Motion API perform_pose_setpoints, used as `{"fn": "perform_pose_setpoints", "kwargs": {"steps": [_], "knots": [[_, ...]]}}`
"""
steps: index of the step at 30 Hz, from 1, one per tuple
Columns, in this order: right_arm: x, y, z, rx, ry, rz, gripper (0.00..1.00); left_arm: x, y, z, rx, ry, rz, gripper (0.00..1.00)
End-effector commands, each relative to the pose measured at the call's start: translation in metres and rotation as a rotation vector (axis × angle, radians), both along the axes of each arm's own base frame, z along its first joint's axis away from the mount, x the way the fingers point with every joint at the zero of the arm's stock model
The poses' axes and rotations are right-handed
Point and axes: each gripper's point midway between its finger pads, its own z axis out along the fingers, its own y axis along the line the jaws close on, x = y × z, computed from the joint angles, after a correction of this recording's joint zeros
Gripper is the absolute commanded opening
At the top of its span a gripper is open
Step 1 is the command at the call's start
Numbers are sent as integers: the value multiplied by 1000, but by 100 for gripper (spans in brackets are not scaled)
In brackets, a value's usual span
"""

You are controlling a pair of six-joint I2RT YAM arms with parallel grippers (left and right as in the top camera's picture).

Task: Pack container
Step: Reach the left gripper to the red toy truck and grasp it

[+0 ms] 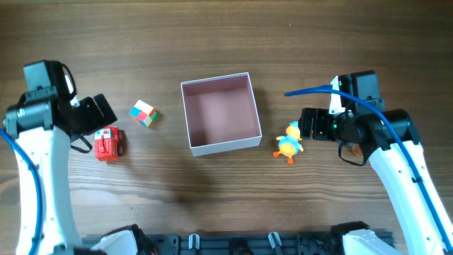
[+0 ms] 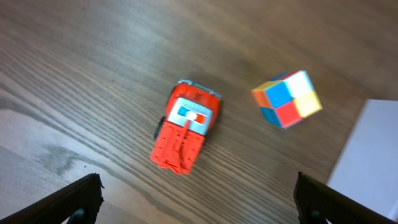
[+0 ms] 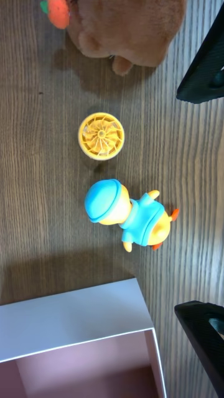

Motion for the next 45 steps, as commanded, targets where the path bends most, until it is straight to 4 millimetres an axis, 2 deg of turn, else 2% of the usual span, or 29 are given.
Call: {"fn": "perform_pose_setpoints", "kwargs": {"steps": [1,5,10,13,14,16,20,25,34,38,41,43,45], "knots": [[3,-4,5,-12,-10,-29,100,5,13,-31,-10,117,-12,100],[4,-5,5,-19,-12,-30,100,11,12,-71,-66,230,-24,100],[5,-5,5,-25,-17,-14,100,4,8,-104,-104,332,-31,100],[5,-5,5,-26,-19,-10,100,-4,6,-125,-108,345,-35,98],[5,-5,5,-26,-20,-10,100,-5,3,-139,-112,331,-64,97],[5,-5,5,-26,-20,-10,100,-1,-5,-150,-144,293,-124,95],[5,-5,5,-27,-19,-8,100,3,-4,-153,-131,274,-149,93],[5,-5,5,-26,-19,-9,100,2,-4,-153,-134,278,-148,72],[5,-5,5,-26,-21,-8,100,1,-6,-153,-143,281,-146,45],[5,-5,5,-26,-21,-9,100,1,-6,-153,-143,282,-146,21],[5,-5,5,-26,-20,-9,100,1,-7,-153,-151,277,-148,10],[5,-5,5,-26,-21,-9,100,2,-9,-152,-160,273,-149,4],[6,-5,5,-26,-23,-9,100,3,-10,-149,-166,263,-151,4]]}}
